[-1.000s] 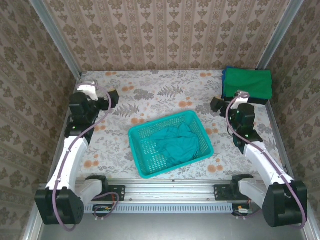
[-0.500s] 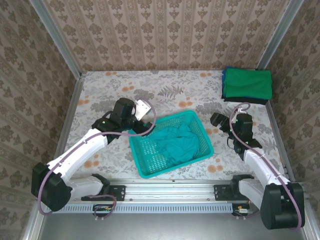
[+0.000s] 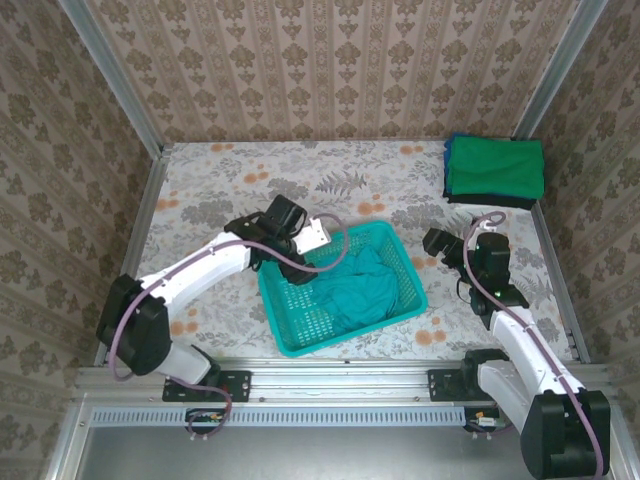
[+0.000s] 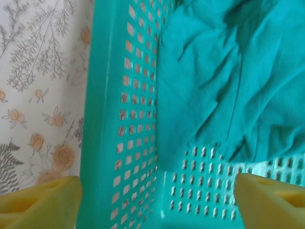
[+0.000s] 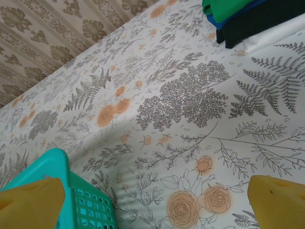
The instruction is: Fold and stack the t-shirts
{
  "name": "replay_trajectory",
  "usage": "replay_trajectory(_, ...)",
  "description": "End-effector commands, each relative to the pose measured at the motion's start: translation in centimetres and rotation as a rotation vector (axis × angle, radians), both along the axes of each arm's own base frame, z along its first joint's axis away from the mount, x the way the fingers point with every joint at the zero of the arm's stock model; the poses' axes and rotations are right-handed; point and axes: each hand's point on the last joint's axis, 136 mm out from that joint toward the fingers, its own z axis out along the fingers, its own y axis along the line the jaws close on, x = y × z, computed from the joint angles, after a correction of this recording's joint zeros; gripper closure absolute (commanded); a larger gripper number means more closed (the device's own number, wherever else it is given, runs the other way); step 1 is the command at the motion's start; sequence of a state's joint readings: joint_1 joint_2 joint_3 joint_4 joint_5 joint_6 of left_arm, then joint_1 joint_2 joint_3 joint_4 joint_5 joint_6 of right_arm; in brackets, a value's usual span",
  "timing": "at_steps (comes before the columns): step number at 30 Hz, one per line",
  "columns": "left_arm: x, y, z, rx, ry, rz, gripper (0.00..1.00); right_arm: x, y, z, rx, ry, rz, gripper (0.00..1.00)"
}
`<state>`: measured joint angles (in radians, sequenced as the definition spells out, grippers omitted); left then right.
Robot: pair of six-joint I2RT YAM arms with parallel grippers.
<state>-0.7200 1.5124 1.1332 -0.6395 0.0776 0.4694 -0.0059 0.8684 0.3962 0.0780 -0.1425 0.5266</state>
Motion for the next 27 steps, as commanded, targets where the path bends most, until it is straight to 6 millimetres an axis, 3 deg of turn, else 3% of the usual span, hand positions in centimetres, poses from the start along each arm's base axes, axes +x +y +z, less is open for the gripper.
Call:
replay_trajectory(1, 1.1, 0.5, -1.0, 0.13, -0.01, -0.03, 0.21, -0.4, -0.4, -0.6, -0.022, 0.013, -0.014, 0.0)
replay_trajectory(5, 2.8, 0.2, -1.5, 0.155, -0.019, -0.017, 0.35, -0.5, -0.4, -0.8, -0.024, 0.019, -0.016, 0.0)
replay_trajectory(12, 4.6, -0.1, -2.1, 0.142, -0.024, 0.006, 0.41, -0.6, -0.4, -0.8, -0.022, 0.015, -0.013, 0.0)
replay_trajectory(17, 5.7, 1.1, -3.6, 0.185, 0.015, 0.062, 0.69, -0.6, -0.4, -0.9, -0.025, 0.017, -0.018, 0.0)
replay_trajectory(19, 6.3, 1.6, -3.4, 0.167, 0.015, 0.096, 0.74, -0.6, -0.5, -1.0, -0.026, 0.02, -0.021, 0.0)
replay_trajectory(23, 8.7, 4.3, -2.1, 0.192, -0.05, 0.219, 0.82, -0.7, -0.6, -1.0, -0.029, 0.023, -0.026, 0.0)
replay_trajectory(27, 11.8, 10.0, -0.6, 0.242, -0.082, 0.423, 0.96, -0.7, -0.8, -1.2, -0.032, 0.029, -0.036, 0.0)
